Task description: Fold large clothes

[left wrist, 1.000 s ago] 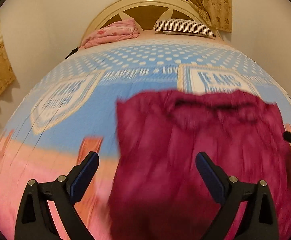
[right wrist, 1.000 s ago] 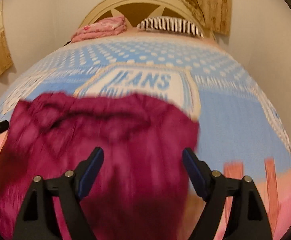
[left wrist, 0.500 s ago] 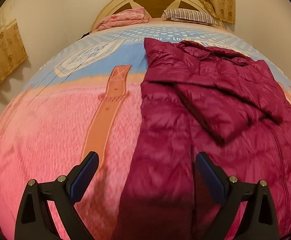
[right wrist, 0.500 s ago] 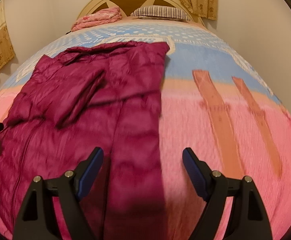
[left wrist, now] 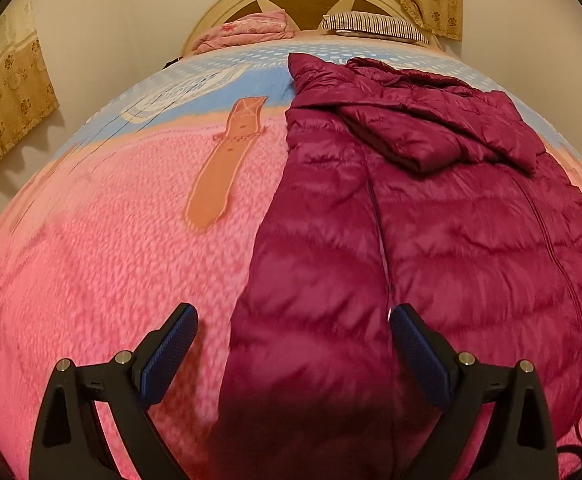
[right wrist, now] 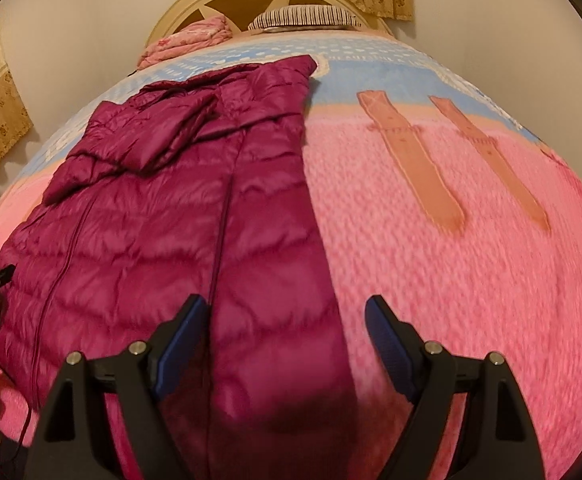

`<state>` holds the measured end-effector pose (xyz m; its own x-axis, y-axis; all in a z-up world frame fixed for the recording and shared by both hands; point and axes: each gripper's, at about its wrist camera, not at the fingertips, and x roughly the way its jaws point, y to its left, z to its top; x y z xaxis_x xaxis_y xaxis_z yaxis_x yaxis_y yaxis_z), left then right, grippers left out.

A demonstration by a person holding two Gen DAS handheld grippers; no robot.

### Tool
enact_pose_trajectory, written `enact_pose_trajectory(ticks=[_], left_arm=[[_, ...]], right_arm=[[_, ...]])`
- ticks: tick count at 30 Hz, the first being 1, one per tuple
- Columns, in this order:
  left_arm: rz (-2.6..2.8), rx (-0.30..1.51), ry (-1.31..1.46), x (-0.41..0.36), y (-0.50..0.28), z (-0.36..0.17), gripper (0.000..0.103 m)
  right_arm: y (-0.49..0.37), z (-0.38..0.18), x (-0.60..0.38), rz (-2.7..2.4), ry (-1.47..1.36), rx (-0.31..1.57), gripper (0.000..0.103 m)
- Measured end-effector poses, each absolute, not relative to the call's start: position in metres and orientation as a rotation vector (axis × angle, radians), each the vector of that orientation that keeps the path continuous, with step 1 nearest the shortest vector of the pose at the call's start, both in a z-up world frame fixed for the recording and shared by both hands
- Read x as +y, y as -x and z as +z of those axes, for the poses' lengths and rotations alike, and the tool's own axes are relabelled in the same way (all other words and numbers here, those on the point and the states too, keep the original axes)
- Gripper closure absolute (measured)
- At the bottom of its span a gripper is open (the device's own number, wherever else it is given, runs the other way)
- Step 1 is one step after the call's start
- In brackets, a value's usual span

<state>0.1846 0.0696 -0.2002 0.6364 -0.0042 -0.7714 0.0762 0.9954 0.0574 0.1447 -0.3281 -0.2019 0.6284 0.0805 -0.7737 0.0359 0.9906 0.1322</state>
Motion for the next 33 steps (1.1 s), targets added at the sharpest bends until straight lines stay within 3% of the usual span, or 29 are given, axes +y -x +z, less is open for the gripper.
enact_pose_trajectory(ticks=[9,14,17,20,22,24,28,33], left_arm=[[-0.071,0.892,-0.051,0.077,-0.161,-0.206,0.005],[-0.101,0.893,-0.063,0.076,-0.148,-0.209,0.006],[-0.129,0.904,-0.046,0.076,-0.148,-0.207,0.021],[-0.163,0.909,-0.049,0.072,-0.146,-0.204,0.046],[-0.174,0.904,-0.059,0.067,-0.143,-0.201,0.071],[-0.193,0.902,-0.075,0.064,-0.141,-0.198,0.089],[-0.226,0.829,-0.074,0.064,-0.128,-0.175,0.097],[-0.281,0.730,-0.028,0.074,-0.110,-0.128,0.097]], right_arm=[[-0.109,-0.206,-0.329,0.016,-0.143,0.867,0.020],[-0.089,-0.207,-0.325,0.030,-0.150,0.867,0.030],[-0.082,-0.209,-0.321,0.046,-0.147,0.868,0.038],[-0.080,-0.210,-0.318,0.057,-0.136,0.854,0.047],[-0.079,-0.209,-0.316,0.079,-0.144,0.850,0.065],[-0.078,-0.208,-0.314,0.112,-0.156,0.848,0.077],[-0.072,-0.201,-0.313,0.134,-0.188,0.815,0.089],[-0.058,-0.168,-0.326,0.167,-0.253,0.739,0.092]])
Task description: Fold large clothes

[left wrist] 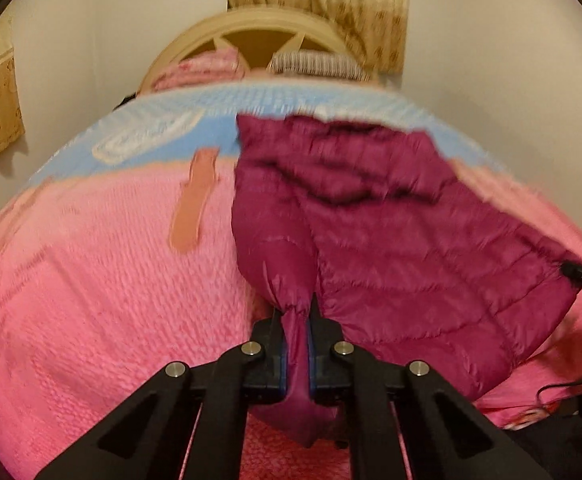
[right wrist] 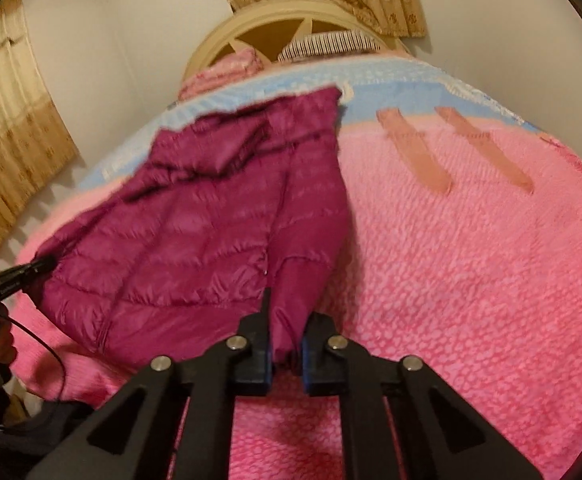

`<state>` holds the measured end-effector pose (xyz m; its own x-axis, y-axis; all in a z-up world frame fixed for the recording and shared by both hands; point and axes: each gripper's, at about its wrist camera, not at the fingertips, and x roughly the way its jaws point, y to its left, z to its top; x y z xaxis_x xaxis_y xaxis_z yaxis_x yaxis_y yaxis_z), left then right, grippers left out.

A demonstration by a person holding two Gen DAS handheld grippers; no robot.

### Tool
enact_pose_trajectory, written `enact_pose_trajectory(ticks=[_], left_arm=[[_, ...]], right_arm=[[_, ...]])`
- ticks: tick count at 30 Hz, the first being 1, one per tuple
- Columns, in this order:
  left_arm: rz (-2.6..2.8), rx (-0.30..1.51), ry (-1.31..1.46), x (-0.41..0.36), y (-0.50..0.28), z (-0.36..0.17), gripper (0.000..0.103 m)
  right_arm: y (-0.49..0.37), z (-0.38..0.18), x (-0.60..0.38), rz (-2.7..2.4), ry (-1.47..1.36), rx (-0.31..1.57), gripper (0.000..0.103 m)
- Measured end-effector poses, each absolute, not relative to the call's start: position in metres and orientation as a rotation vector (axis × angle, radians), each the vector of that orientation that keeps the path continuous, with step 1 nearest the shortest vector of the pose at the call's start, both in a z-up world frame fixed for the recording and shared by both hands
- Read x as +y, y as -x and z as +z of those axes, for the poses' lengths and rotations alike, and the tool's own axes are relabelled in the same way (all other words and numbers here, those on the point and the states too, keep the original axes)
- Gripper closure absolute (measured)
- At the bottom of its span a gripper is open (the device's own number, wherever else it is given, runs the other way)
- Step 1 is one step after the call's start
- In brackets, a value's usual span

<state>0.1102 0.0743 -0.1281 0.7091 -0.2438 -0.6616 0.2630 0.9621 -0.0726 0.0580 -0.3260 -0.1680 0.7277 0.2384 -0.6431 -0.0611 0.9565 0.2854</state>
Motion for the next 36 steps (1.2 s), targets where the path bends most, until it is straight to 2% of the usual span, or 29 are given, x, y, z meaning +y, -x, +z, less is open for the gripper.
enact_pose_trajectory(ticks=[11,14,19,27,32,36], left_arm=[[-0.386,0.511,0.069,0.091,-0.064,-0.019,0.098],[-0.387,0.466,0.027,0.086,-0.063,-0.005,0.098],[-0.308,0.497,-0.007,0.081,-0.123,-0.024,0.097],[-0.197,0.615,-0.017,0.072,-0.250,-0.086,0.097],[-0.184,0.678,0.055,0.072,-0.297,-0.099,0.092],[-0.168,0.687,0.177,0.083,-0.325,-0.099,0.077]], right_arm=[[-0.010,-0.065,-0.338,0.205,-0.274,0.486,0.093],[-0.001,-0.036,-0.341,0.193,-0.261,0.391,0.093],[-0.042,-0.024,-0.343,0.168,-0.235,0.351,0.093],[-0.169,-0.053,-0.331,0.103,-0.239,0.425,0.094],[-0.219,-0.070,-0.337,0.065,-0.239,0.473,0.094],[-0.258,-0.079,-0.341,0.037,-0.233,0.499,0.094]])
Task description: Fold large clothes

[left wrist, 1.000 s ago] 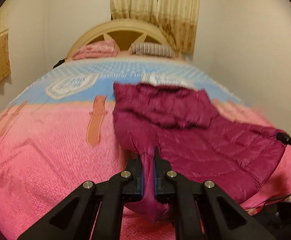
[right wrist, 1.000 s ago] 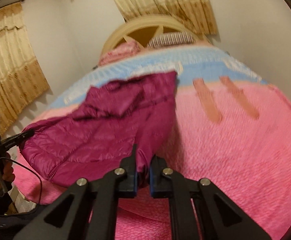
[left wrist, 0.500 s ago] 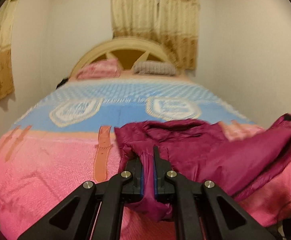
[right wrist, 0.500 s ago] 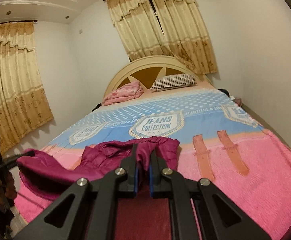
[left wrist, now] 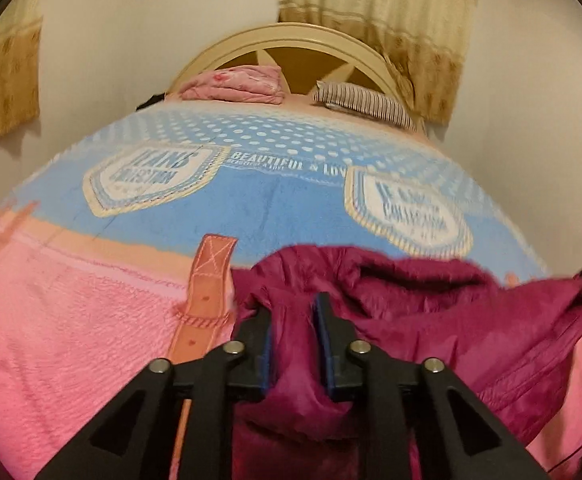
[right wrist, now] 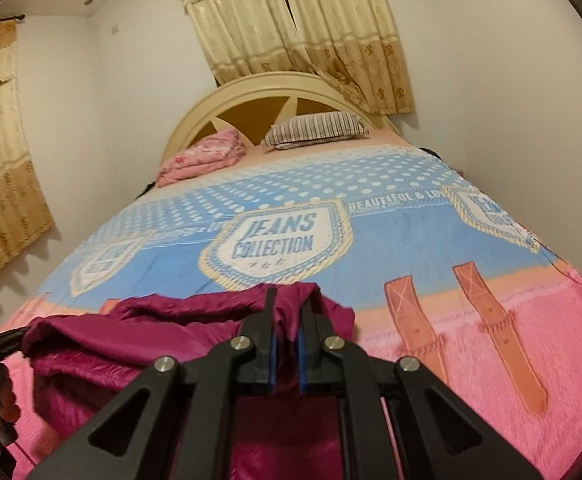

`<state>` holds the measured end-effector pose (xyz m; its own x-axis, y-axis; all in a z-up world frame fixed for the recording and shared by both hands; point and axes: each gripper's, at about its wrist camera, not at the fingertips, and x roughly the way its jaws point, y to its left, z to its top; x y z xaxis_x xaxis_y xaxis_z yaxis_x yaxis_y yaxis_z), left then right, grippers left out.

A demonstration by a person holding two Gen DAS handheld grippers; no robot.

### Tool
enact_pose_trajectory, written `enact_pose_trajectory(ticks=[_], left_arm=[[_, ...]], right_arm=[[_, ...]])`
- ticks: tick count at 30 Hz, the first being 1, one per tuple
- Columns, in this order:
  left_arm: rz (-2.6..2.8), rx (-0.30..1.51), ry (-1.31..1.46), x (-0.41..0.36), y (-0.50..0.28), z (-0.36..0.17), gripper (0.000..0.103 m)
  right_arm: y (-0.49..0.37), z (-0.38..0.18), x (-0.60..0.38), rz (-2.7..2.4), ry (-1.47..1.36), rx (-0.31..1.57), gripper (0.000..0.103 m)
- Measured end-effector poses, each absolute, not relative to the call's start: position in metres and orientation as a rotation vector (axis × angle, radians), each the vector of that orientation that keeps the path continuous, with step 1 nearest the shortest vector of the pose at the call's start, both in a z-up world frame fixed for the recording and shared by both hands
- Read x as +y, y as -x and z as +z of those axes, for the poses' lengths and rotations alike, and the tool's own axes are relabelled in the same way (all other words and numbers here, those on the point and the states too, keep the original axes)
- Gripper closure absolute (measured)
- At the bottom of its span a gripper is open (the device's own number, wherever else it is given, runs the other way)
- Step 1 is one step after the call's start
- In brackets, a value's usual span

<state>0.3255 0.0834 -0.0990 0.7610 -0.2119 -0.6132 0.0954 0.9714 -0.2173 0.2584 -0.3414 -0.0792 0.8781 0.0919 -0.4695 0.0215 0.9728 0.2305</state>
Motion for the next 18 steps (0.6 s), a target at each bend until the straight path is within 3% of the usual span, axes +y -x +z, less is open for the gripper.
enact_pose_trajectory(ticks=[5,6,7,9,18], left_arm=[[-0.137,0.682,0.238,0.089,-0.349,-0.102,0.065],[-0.105,0.682,0.229,0.089,-0.355,-0.104,0.055],[-0.056,0.667,0.210,0.091,-0.356,-0.103,0.039],[0.038,0.623,0.160,0.090,-0.360,-0.101,0.020],[0.229,0.641,-0.105,0.050,-0.389,-0.122,0.020]], right_arm=[[-0.298,-0.093,-0.343,-0.003,-0.230,0.502,0.094],[-0.304,-0.097,-0.343,-0.008,-0.231,0.508,0.094],[-0.309,-0.101,-0.343,-0.014,-0.225,0.514,0.094],[-0.319,-0.111,-0.342,-0.032,-0.206,0.529,0.094],[-0.360,-0.143,-0.332,-0.075,-0.162,0.600,0.090]])
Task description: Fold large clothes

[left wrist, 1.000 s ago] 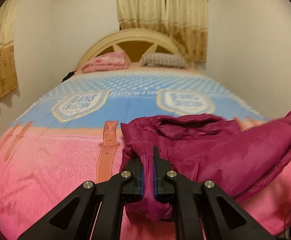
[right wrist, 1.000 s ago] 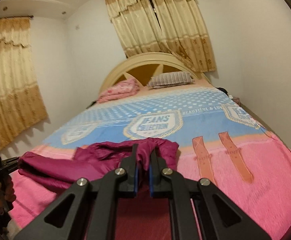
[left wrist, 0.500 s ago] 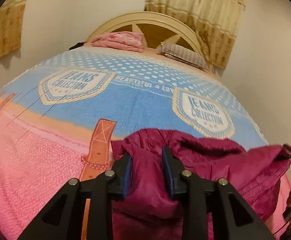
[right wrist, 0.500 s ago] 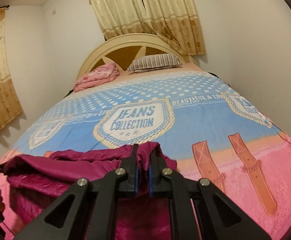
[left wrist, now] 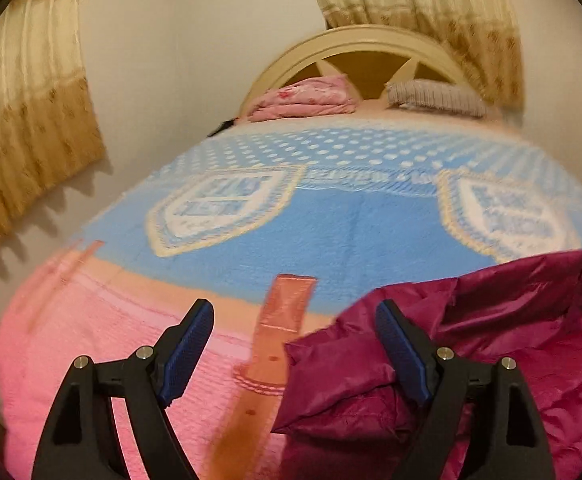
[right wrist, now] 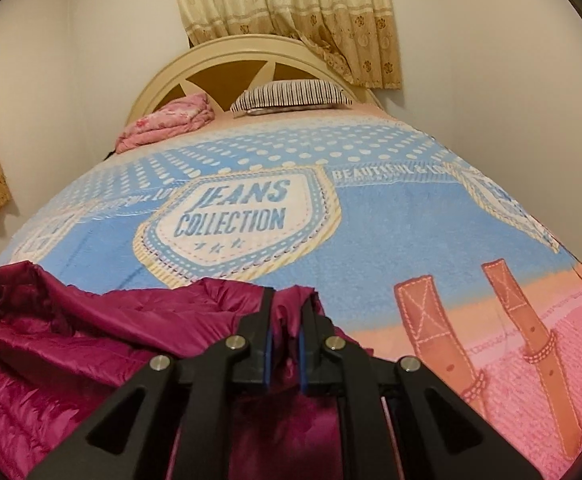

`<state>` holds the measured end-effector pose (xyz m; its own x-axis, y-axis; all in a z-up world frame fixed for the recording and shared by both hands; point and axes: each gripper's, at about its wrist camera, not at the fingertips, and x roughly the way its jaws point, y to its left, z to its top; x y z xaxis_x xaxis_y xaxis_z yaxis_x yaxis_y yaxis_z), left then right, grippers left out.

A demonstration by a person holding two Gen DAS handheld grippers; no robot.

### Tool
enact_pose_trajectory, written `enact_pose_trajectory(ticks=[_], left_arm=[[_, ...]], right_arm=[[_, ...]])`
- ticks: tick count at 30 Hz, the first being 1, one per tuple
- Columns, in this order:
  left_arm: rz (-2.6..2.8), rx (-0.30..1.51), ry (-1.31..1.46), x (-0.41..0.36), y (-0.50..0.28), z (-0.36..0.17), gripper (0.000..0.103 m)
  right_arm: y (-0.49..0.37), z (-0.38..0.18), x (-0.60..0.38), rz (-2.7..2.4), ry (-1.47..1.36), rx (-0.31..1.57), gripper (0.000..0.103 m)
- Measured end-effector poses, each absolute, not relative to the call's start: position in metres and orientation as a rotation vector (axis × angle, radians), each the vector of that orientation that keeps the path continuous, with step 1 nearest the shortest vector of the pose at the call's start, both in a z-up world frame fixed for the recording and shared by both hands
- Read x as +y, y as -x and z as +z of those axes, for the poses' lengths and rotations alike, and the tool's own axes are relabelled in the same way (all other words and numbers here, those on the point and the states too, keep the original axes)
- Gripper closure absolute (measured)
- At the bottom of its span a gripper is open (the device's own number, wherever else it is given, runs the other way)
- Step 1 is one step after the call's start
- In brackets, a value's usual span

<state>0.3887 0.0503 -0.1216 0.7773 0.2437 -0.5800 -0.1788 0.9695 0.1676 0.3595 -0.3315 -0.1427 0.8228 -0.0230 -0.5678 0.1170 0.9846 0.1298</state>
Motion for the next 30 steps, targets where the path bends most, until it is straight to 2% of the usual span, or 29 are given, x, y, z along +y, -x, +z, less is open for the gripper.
enact_pose_trajectory(ticks=[2,4,5,9,12,19,25,30], left_arm=[[0.254,0.639,-0.111,0.053,-0.389,-0.116,0.020],[0.282,0.601,-0.107,0.055,-0.378,-0.103,0.020],[0.283,0.571,-0.105,0.055,-0.370,-0.096,0.020],[0.230,0.461,-0.100,0.038,-0.335,-0.079,0.015],[0.187,0.460,-0.135,0.010,-0.333,-0.086,0.011],[0.251,0.566,-0.207,-0.018,-0.381,-0.138,0.011],[0.236,0.707,-0.149,-0.009,-0.413,-0.181,0.011],[0.229,0.729,-0.148,-0.011,-0.416,-0.196,0.011]], right_arm=[[-0.367,-0.144,-0.332,-0.078,-0.165,0.616,0.076],[-0.366,-0.137,-0.340,-0.104,-0.187,0.587,0.034],[-0.362,-0.133,-0.343,-0.116,-0.203,0.564,0.029],[-0.337,-0.108,-0.336,-0.129,-0.179,0.518,0.029],[-0.318,-0.103,-0.303,-0.076,-0.156,0.515,0.029],[-0.330,-0.140,-0.229,-0.012,0.000,0.589,0.031],[-0.354,-0.173,-0.248,-0.048,-0.054,0.688,0.031],[-0.352,-0.180,-0.249,-0.050,-0.055,0.695,0.030]])
